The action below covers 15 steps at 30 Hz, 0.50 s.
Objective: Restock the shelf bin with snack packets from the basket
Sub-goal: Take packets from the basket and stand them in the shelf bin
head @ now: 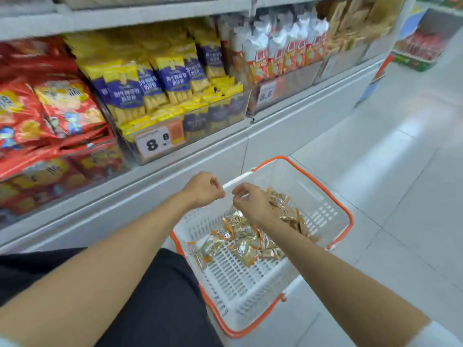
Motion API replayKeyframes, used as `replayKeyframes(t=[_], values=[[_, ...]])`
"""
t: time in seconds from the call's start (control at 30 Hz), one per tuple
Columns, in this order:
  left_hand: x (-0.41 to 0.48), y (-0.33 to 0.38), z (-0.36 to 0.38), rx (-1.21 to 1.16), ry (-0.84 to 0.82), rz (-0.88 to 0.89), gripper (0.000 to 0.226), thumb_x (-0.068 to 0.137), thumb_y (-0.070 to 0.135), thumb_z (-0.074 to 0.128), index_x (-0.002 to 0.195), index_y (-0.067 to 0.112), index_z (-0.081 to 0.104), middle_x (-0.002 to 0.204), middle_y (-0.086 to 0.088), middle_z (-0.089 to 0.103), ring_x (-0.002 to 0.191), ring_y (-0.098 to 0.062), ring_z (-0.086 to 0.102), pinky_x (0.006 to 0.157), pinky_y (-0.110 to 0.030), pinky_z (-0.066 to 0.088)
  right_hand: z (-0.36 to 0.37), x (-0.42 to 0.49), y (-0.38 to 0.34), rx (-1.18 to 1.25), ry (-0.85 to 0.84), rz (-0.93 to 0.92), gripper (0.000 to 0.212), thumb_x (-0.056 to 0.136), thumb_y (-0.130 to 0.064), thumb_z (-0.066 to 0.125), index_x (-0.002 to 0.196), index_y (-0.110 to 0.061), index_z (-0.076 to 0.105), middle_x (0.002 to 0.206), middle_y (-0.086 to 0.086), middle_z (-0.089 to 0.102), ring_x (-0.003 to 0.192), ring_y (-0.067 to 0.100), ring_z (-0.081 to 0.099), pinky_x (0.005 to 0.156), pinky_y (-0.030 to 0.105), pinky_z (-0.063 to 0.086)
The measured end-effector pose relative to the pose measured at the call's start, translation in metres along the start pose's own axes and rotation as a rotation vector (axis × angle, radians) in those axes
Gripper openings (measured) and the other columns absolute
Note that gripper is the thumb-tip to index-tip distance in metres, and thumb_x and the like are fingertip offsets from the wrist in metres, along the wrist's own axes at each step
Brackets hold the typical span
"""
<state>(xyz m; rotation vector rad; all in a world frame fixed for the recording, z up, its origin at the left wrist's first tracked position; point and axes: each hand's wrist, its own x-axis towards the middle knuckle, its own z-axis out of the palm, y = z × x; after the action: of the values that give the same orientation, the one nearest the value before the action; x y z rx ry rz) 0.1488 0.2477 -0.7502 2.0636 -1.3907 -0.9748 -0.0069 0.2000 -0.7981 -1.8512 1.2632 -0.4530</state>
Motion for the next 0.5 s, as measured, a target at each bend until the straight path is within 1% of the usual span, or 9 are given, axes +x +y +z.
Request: replayKeyframes(t=[0.07,0.13,0.17,0.2,0.23,0.33,0.4,0.43,0.5], values=[[0.007,-0.020,0.025,-0.061,-0.069,-0.089,0.009,0.084,0.012,0.065,0.078,0.005,0.067,0.071,-0.006,0.063,0.058,-0.016,0.056,0.050,-0.022,0.043,0.014,0.002,0.038,-0.037,-0.034,0.076,0.013,0.079,-0.007,0.064,0.087,-0.017,0.066,0.077,-0.008,0.063,0.078,0.016,0.062,0.073,0.031,0.050],[0.013,-0.042,0.044,-0.131,-0.114,-0.169,0.010,0.088,0.014,0.063,0.084,0.006,0.067,0.089,-0.014,0.066,0.064,-0.019,0.060,0.053,-0.024,0.045,0.026,0.000,0.074,-0.077,-0.083,0.165,0.008,0.085,-0.010,0.064,0.093,-0.011,0.064,0.082,-0.008,0.059,0.081,0.015,0.057,0.067,0.027,0.042],[0.014,-0.054,0.050,-0.167,-0.122,-0.208,0.011,0.089,0.014,0.063,0.089,0.004,0.067,0.097,-0.017,0.065,0.068,-0.021,0.061,0.056,-0.026,0.047,0.031,-0.001,0.090,-0.100,-0.120,0.213,0.011,0.089,-0.012,0.062,0.098,-0.007,0.063,0.088,-0.005,0.060,0.083,0.016,0.057,0.066,0.025,0.039],[0.014,-0.066,0.054,-0.199,-0.124,-0.251,0.012,0.090,0.014,0.062,0.093,0.003,0.067,0.097,-0.017,0.065,0.070,-0.021,0.061,0.059,-0.028,0.047,0.036,-0.001,0.107,-0.128,-0.163,0.263,0.017,0.091,-0.014,0.061,0.104,-0.004,0.062,0.095,-0.002,0.060,0.085,0.018,0.058,0.067,0.025,0.039],[0.014,-0.078,0.057,-0.237,-0.114,-0.295,0.011,0.090,0.012,0.061,0.094,0.003,0.067,0.094,-0.017,0.066,0.070,-0.020,0.060,0.059,-0.027,0.047,0.041,-0.002,0.122,-0.164,-0.205,0.310,0.021,0.092,-0.016,0.060,0.110,-0.004,0.061,0.099,0.000,0.060,0.085,0.020,0.058,0.068,0.026,0.042],[0.010,-0.112,0.061,-0.402,-0.026,-0.445,0.007,0.089,0.004,0.060,0.089,0.008,0.066,0.085,-0.013,0.065,0.063,-0.015,0.057,0.048,-0.016,0.046,0.062,0.001,0.152,-0.229,-0.293,0.406,0.041,0.091,-0.020,0.064,0.129,-0.011,0.053,0.113,0.001,0.057,0.084,0.018,0.058,0.066,0.029,0.047],[0.012,-0.124,0.061,-0.432,-0.026,-0.468,0.008,0.089,0.005,0.060,0.093,0.006,0.066,0.084,-0.010,0.065,0.064,-0.014,0.058,0.044,-0.014,0.045,0.080,0.008,0.160,-0.306,-0.353,0.382,0.048,0.089,-0.017,0.067,0.134,-0.015,0.051,0.129,0.003,0.053,0.094,0.020,0.060,0.067,0.025,0.048],[0.014,-0.126,0.061,-0.441,-0.039,-0.462,0.010,0.090,0.006,0.060,0.097,0.004,0.067,0.084,-0.009,0.065,0.065,-0.013,0.058,0.043,-0.013,0.044,0.089,0.012,0.160,-0.341,-0.381,0.346,0.049,0.089,-0.015,0.067,0.135,-0.015,0.051,0.135,0.004,0.051,0.100,0.021,0.060,0.070,0.025,0.048],[0.018,-0.128,0.062,-0.474,-0.027,-0.468,0.014,0.091,0.007,0.059,0.100,0.001,0.067,0.084,-0.008,0.066,0.065,-0.012,0.058,0.043,-0.012,0.043,0.110,0.023,0.157,-0.395,-0.446,0.249,0.054,0.087,-0.011,0.066,0.138,-0.015,0.048,0.138,0.006,0.049,0.109,0.023,0.058,0.081,0.030,0.051]])
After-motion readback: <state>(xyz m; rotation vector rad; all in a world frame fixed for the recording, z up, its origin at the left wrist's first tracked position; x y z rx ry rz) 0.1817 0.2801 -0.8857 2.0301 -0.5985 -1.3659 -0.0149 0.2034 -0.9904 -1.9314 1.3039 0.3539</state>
